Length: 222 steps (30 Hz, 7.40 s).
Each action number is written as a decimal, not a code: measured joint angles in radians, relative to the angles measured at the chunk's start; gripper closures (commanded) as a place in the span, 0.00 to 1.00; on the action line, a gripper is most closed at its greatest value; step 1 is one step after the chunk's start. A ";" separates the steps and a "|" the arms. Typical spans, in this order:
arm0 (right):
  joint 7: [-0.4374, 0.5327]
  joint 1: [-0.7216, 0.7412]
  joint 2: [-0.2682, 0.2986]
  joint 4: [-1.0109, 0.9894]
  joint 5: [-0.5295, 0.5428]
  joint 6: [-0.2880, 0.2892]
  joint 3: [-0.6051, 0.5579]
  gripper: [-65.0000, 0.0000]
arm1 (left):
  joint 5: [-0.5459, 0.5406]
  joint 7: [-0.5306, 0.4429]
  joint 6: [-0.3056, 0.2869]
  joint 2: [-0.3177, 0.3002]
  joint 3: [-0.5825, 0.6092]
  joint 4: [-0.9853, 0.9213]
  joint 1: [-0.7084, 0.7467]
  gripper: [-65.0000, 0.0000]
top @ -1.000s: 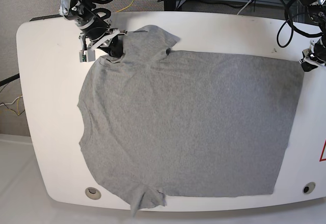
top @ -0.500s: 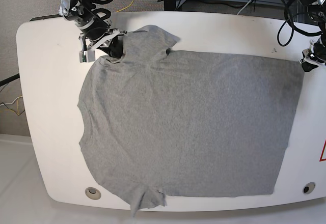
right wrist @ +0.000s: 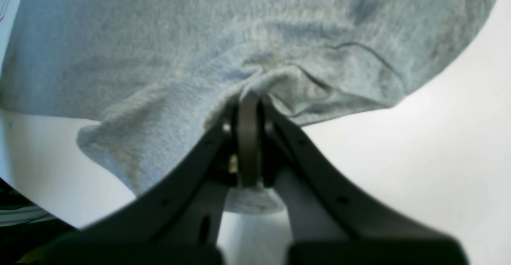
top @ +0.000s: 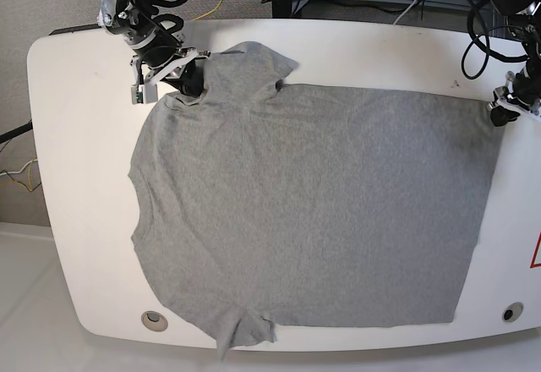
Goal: Fold the T-shirt properly
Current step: 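Hold both shoulder corners and tighten grip with both grippers, then drag both held shoulder corners away from the hem to straighten the shirt, then keep pulling both shoulder corners apart to stretch the shirt taut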
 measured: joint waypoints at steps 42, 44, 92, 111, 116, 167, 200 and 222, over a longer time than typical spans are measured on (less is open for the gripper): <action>0.000 0.000 0.014 0.000 0.000 0.000 0.000 1.00 | -0.038 0.042 -0.026 0.050 -0.002 0.006 -0.008 0.96; 0.000 0.000 0.014 0.000 0.000 0.000 0.000 1.00 | -0.038 0.042 -0.027 0.049 -0.003 0.006 -0.008 0.96; 0.004 -0.006 0.058 -0.068 0.000 0.003 0.059 1.00 | -0.109 -0.030 -0.050 0.084 -0.002 0.024 0.090 0.96; 0.016 -0.017 0.067 -0.098 0.004 0.011 0.166 1.00 | -0.186 -0.158 -0.082 0.144 0.143 0.035 0.146 0.96; 0.012 -0.018 0.075 -0.099 0.004 0.013 0.176 1.00 | -0.199 -0.158 -0.093 0.147 0.155 0.037 0.153 0.96; 0.060 -0.130 0.091 -0.091 0.028 0.023 0.210 1.00 | -0.262 -0.211 -0.143 0.093 0.083 0.047 0.348 0.96; 0.039 -0.197 0.089 -0.007 0.015 0.017 0.155 1.00 | -0.121 -0.132 -0.100 0.093 -0.052 0.194 0.440 0.96; -0.001 -0.164 0.090 0.145 0.001 0.008 0.156 1.00 | 0.038 0.244 -0.024 0.117 -0.119 0.421 0.356 0.96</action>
